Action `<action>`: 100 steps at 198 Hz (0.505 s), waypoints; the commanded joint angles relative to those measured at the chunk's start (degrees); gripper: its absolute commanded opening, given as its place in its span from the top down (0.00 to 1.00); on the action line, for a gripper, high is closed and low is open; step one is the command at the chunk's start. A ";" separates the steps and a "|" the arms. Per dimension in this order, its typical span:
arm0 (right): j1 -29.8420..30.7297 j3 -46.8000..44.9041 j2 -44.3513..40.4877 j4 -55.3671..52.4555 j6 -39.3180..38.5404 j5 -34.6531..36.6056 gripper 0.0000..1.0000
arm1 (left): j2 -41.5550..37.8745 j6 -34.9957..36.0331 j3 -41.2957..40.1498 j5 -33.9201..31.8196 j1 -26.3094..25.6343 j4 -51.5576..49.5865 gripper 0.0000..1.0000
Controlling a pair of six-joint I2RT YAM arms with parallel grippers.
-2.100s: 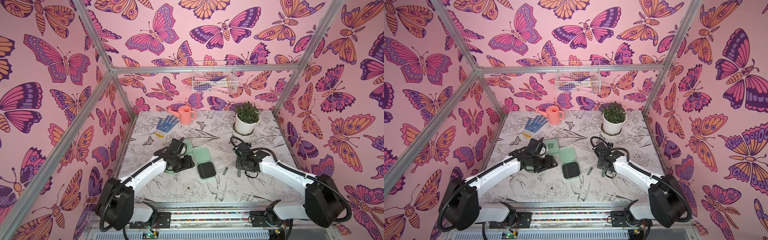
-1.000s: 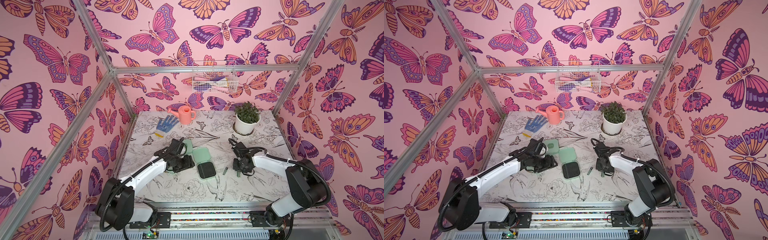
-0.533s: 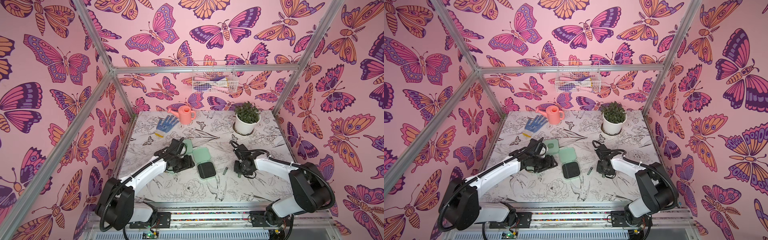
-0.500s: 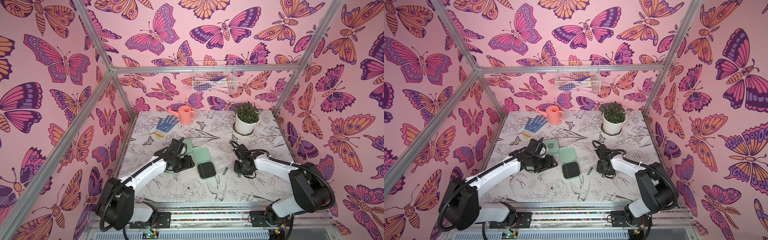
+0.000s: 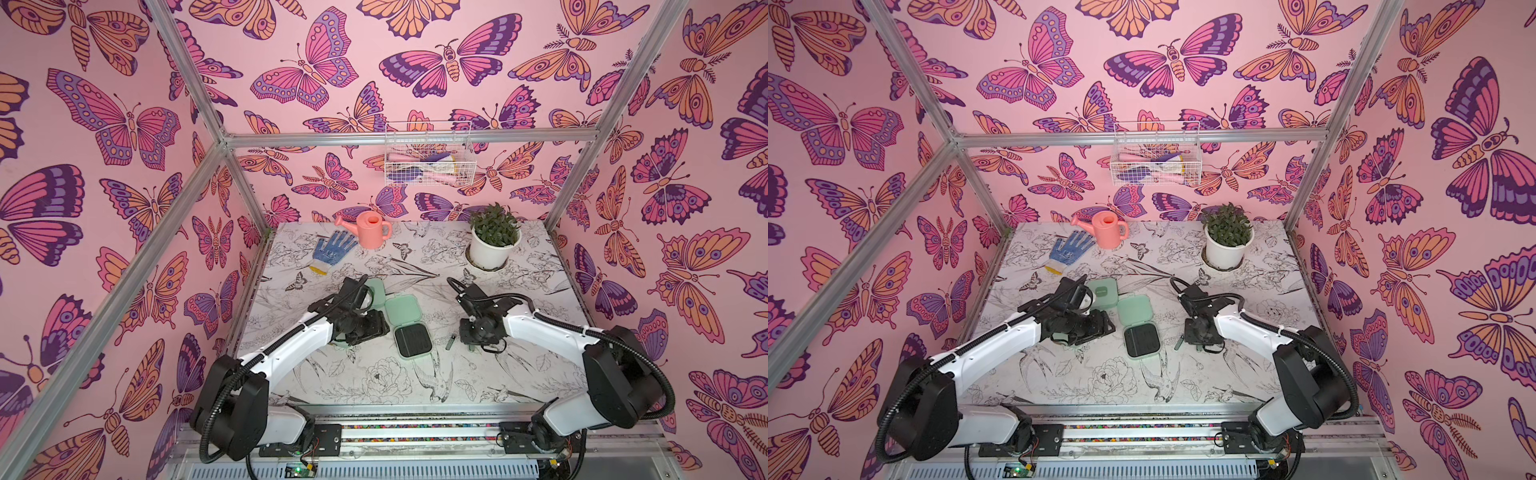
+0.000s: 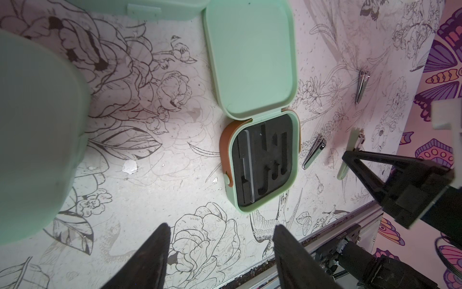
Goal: Organize nail clipper sets
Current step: Pick up the nail clipper from the center of the board, then place the nail clipper in the storage box.
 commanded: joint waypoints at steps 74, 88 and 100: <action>16.33 17.90 13.60 1.11 -1.80 -3.44 0.81 | -3.95 -1.65 -2.09 -1.66 1.16 0.03 0.33; 17.29 18.65 15.84 2.56 -0.42 -4.23 0.81 | -4.19 -1.74 -2.32 -1.50 1.29 0.05 0.33; 18.15 19.17 17.30 3.59 0.07 -4.76 0.81 | -4.30 -1.65 -2.41 -1.45 1.44 -0.01 0.33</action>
